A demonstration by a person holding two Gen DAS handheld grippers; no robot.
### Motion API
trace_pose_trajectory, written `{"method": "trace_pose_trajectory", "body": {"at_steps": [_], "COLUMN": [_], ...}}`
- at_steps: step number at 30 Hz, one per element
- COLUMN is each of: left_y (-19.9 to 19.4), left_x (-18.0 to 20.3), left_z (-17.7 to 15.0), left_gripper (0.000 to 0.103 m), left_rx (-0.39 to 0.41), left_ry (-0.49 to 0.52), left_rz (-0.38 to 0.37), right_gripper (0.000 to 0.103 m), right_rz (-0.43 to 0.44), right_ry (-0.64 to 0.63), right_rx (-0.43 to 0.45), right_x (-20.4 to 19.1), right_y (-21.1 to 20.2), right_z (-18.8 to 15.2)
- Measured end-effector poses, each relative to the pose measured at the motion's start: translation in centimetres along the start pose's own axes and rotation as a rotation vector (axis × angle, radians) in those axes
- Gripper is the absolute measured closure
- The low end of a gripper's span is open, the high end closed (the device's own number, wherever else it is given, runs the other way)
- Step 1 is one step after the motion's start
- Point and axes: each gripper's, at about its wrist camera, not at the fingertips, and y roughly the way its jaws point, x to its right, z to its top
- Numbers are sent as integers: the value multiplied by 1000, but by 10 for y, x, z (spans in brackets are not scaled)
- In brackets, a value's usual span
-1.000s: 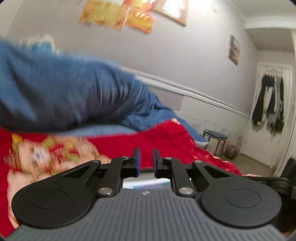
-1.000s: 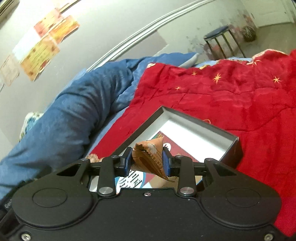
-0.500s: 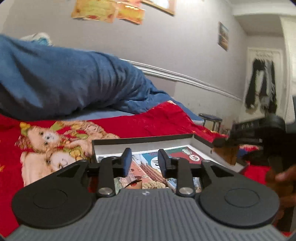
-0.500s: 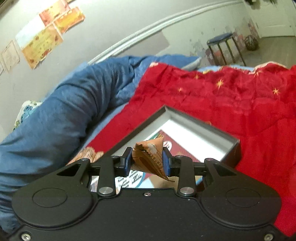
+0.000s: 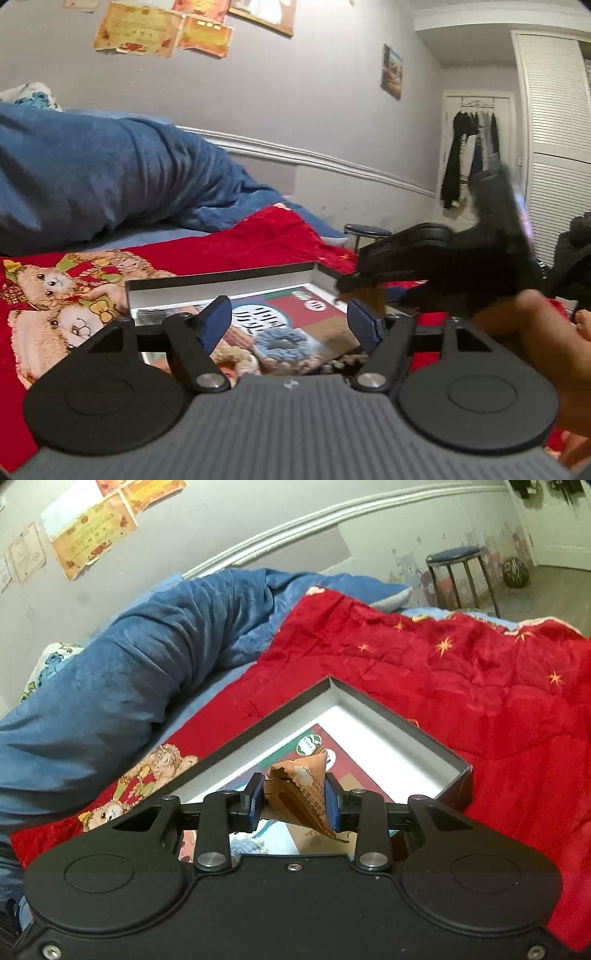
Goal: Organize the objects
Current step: 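Lower the brown triangle into the box and open the right gripper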
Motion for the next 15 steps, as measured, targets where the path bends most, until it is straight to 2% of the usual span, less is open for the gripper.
{"method": "trace_pose_trajectory", "body": {"at_steps": [5, 8, 15], "left_y": [4, 8, 5], "left_x": [7, 5, 0], "left_z": [-6, -8, -8], "left_gripper": [23, 23, 22], "left_rx": [-27, -50, -60], "left_ry": [18, -3, -47], "left_rz": [10, 29, -20], "right_gripper": [71, 71, 71], "right_rz": [-11, -17, -8], "right_ry": [-38, -66, -98], "right_rx": [-39, -56, -90], "right_x": [-6, -11, -14], "right_y": [12, 19, 29], "right_z": [-7, -10, -15]}}
